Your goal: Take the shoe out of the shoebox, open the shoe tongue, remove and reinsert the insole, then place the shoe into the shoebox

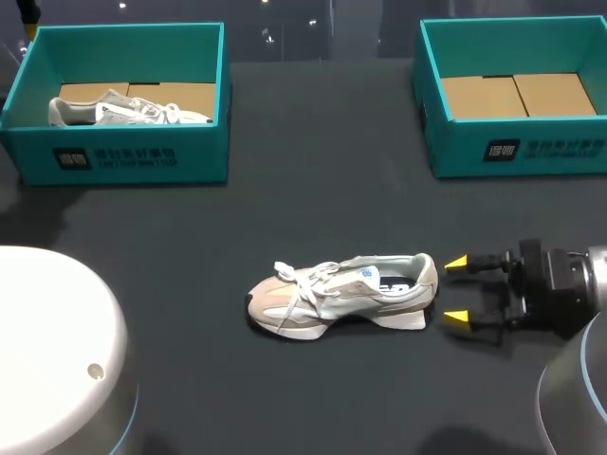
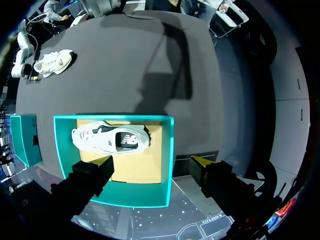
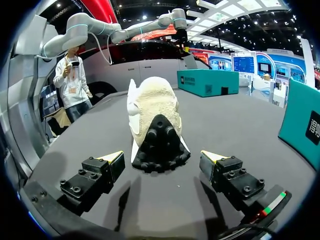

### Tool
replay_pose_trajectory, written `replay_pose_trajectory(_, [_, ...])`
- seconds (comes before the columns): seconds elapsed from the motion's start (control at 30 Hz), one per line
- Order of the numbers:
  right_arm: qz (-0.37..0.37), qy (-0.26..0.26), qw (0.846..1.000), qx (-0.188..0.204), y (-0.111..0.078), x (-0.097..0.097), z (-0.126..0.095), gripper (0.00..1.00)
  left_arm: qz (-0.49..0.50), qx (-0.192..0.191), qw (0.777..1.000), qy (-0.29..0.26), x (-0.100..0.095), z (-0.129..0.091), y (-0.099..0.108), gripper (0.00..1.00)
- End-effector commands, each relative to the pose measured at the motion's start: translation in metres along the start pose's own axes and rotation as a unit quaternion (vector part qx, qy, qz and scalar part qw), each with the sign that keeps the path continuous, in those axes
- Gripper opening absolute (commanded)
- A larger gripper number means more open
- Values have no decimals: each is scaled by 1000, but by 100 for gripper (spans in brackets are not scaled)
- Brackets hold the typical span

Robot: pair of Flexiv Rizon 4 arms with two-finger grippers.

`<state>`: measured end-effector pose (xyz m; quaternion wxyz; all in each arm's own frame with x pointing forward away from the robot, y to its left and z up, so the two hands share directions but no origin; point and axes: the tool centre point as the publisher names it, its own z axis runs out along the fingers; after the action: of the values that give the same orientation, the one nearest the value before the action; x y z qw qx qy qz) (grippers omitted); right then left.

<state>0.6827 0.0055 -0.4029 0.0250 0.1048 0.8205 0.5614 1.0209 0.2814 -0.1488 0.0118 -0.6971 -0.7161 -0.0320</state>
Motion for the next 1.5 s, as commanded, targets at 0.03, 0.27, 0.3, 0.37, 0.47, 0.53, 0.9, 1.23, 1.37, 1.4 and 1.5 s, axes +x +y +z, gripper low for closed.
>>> replay_pose_trajectory(0.03, [-2,-3,1000,5,4,3,10,100,0,-1,1000,1,0,0,-1,100])
replay_pose_trajectory(0.27, [-9,-1,1000,1,8,2,21,100,0,-1,1000,1,0,0,-1,100])
replay_pose_trajectory(0.3, [-9,0,1000,0,8,2,23,100,0,-1,1000,1,0,0,-1,100])
replay_pose_trajectory(0.37, [-10,2,1000,0,9,2,26,100,0,-1,1000,1,0,0,-1,100])
replay_pose_trajectory(0.47, [-12,6,1000,-1,11,2,31,100,0,-1,1000,1,0,0,-1,100])
replay_pose_trajectory(0.53, [-13,8,1000,-1,12,3,35,100,0,-1,1000,1,0,0,-1,100])
replay_pose_trajectory(0.9, [-17,12,1000,-1,15,4,48,100,0,-1,1000,1,0,0,-1,100])
replay_pose_trajectory(1.23, [-19,17,1000,1,16,6,60,100,0,-1,1000,1,0,0,-1,100])
replay_pose_trajectory(1.37, [-18,18,1000,1,15,6,63,100,0,-1,1000,1,0,0,-1,100])
replay_pose_trajectory(1.4, [-18,19,1000,1,15,6,64,100,0,-1,1000,1,0,0,-1,100])
replay_pose_trajectory(1.5, [-17,19,1000,2,15,7,66,100,0,-1,1000,1,0,0,-1,100])
